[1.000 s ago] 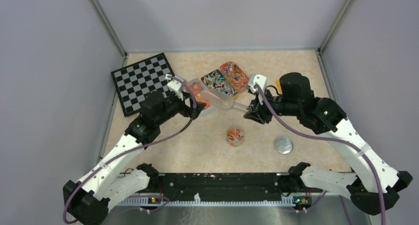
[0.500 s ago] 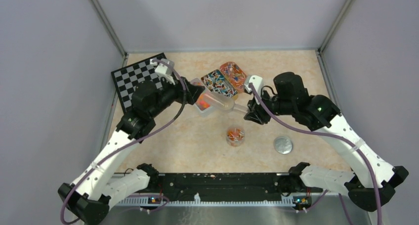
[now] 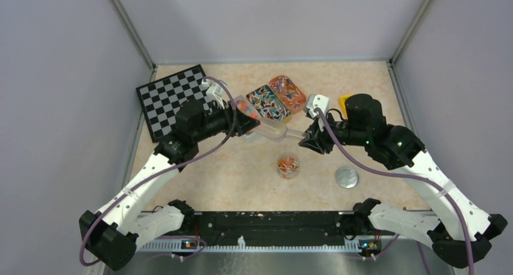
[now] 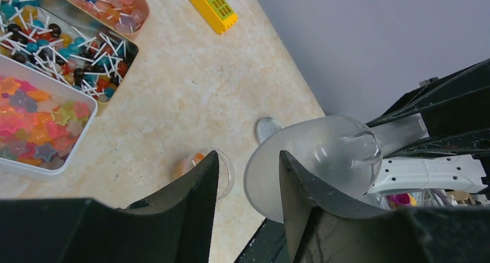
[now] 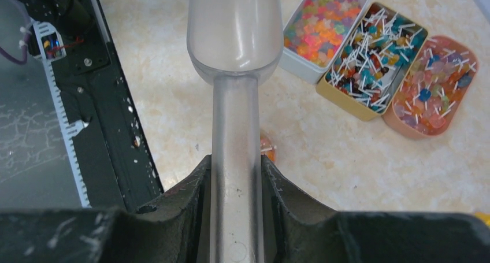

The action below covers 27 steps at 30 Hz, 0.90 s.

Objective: Pack the candies
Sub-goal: Adjust the spatula.

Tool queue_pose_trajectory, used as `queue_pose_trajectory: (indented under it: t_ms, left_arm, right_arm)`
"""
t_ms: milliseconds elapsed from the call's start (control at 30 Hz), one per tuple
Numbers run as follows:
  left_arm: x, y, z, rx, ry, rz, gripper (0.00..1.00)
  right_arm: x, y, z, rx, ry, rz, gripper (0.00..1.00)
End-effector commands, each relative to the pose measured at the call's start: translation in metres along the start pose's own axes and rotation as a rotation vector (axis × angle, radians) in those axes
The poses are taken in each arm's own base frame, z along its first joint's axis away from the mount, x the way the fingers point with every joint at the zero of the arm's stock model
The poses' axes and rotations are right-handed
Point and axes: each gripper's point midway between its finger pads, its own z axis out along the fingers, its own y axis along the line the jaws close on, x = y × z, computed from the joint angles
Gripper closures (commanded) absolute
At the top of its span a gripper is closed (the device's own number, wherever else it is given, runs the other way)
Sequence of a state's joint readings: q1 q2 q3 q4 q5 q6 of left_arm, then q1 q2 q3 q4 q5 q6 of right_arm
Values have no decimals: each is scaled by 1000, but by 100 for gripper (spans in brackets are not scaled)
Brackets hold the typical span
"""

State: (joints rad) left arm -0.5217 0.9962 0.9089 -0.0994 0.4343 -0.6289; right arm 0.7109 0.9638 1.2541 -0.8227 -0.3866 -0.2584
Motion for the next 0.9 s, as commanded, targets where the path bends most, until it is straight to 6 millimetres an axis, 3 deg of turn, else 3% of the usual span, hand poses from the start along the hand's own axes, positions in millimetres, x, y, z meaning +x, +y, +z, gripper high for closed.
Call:
queue_pose_trajectory:
  t_ms: [0,167,567,633,700,800,867]
  left_arm:
    - [8,-6,1,54,12,-30,52]
    - [24,8,5,33,41,-57,54]
    - [31,21,7,-4,38,-34,55]
    - [27,25,6,-27,21,-20,43]
    - [13,31,1,-94,-17,45,22]
    - [-21,39,-14,-224,-109,154,8]
    - [-45,39,-29,-291,-185,232,5]
  right_arm:
    - [-38,-3,3,9,-165,-41,100]
    - [-52,-3,8,5,-256,-29,100]
    - [-56,-2,16,-14,-295,-35,100]
    - [-52,-4,21,-17,-250,-3,100]
    - [-46,-11,28,-5,-171,28,100]
    - [-35,-22,31,42,-80,48,100]
    - [-30,-31,30,85,-41,56,100]
